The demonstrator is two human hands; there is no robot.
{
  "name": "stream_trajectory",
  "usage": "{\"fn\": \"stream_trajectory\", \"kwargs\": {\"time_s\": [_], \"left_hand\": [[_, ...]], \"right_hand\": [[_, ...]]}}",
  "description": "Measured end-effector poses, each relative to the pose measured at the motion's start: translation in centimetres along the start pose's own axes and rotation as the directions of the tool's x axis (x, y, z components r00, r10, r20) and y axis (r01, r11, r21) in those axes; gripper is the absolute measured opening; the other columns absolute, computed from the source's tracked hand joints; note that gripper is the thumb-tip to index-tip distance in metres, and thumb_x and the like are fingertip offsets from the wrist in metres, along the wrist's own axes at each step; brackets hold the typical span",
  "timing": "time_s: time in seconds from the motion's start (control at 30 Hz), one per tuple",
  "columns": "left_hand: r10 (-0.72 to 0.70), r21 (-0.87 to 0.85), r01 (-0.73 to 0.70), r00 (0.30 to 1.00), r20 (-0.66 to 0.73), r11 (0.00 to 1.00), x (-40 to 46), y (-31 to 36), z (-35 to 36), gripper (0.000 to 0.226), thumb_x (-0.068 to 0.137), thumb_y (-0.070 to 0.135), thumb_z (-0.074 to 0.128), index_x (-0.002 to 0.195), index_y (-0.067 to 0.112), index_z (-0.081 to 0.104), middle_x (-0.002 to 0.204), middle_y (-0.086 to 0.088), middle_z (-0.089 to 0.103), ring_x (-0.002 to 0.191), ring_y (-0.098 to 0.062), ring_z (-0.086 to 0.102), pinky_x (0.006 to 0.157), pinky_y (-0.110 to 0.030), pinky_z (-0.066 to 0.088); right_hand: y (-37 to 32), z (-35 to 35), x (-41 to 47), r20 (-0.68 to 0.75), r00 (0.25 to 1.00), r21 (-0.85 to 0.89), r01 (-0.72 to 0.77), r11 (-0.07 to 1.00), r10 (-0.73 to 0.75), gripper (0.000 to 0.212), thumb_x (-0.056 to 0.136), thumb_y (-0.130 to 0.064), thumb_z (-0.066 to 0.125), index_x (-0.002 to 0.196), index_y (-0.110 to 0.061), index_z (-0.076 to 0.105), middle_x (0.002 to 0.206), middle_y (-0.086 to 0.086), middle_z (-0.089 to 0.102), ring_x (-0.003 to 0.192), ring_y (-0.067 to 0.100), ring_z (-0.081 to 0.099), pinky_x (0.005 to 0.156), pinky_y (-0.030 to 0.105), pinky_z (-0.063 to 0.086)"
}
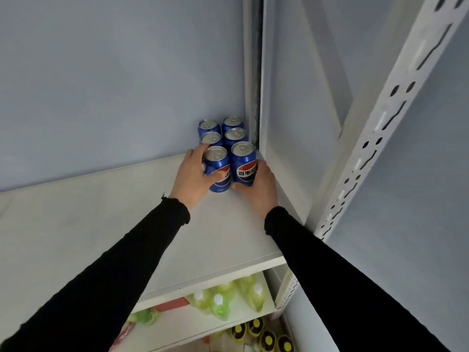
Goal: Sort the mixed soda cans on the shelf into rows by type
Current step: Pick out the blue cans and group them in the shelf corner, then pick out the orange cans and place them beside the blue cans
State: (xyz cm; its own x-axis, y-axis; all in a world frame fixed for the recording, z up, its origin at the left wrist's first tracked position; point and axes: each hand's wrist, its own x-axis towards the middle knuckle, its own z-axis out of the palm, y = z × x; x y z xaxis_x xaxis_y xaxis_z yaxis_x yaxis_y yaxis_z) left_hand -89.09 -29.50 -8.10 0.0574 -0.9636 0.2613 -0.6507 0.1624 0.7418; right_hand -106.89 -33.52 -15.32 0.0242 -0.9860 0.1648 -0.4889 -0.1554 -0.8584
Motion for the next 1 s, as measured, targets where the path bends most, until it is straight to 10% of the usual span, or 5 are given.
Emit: {"fn": "stream_trajectory", "kwargs": {"time_s": [0.23, 0.57, 1.0], "left_hand": [[-0.085, 0.115, 0.089, 0.995, -0.043, 0.989, -5.8, -1.1, -2.0, 0.076, 0.09, 0.033, 0.073, 0.154, 0.023, 0.034, 0.15, 0.0, 0.045, 0.134, -0.014, 0.046, 0.112, -0.034, 0.04], [-0.046, 0.487, 0.131, 0.982, -0.183, 0.864, -17.6, -6.6, -12.5, 0.051, 0.093, 0.034, 0.068, 0.139, 0.019, 0.054, 0.139, 0.005, 0.053, 0.127, -0.017, 0.045, 0.104, -0.022, 0.034], [-0.201, 0.538, 0.39, 0.904, -0.377, 0.747, -39.5, -17.7, -34.7, 0.042, 0.092, 0.033, 0.069, 0.131, 0.02, 0.06, 0.135, 0.002, 0.056, 0.128, -0.019, 0.045, 0.104, -0.032, 0.042]], "right_hand": [[-3.0, -1.0, -6.8, -0.141, 0.971, -0.053, 0.187, 0.981, -0.193, 0.076, 0.081, -0.02, 0.078, 0.145, -0.019, 0.038, 0.144, 0.0, 0.047, 0.131, 0.014, 0.039, 0.107, 0.021, 0.028], [-9.3, 8.2, -13.3, 0.316, 0.837, -0.251, 0.527, 0.812, -0.446, 0.054, 0.088, -0.033, 0.067, 0.138, -0.019, 0.051, 0.137, 0.0, 0.053, 0.123, 0.024, 0.045, 0.099, 0.036, 0.042], [-25.2, 28.1, -29.4, 0.452, 0.648, -0.083, 0.715, 0.694, -0.613, 0.049, 0.093, -0.033, 0.064, 0.138, -0.022, 0.05, 0.139, -0.001, 0.051, 0.127, 0.022, 0.043, 0.1, 0.035, 0.039]]}}
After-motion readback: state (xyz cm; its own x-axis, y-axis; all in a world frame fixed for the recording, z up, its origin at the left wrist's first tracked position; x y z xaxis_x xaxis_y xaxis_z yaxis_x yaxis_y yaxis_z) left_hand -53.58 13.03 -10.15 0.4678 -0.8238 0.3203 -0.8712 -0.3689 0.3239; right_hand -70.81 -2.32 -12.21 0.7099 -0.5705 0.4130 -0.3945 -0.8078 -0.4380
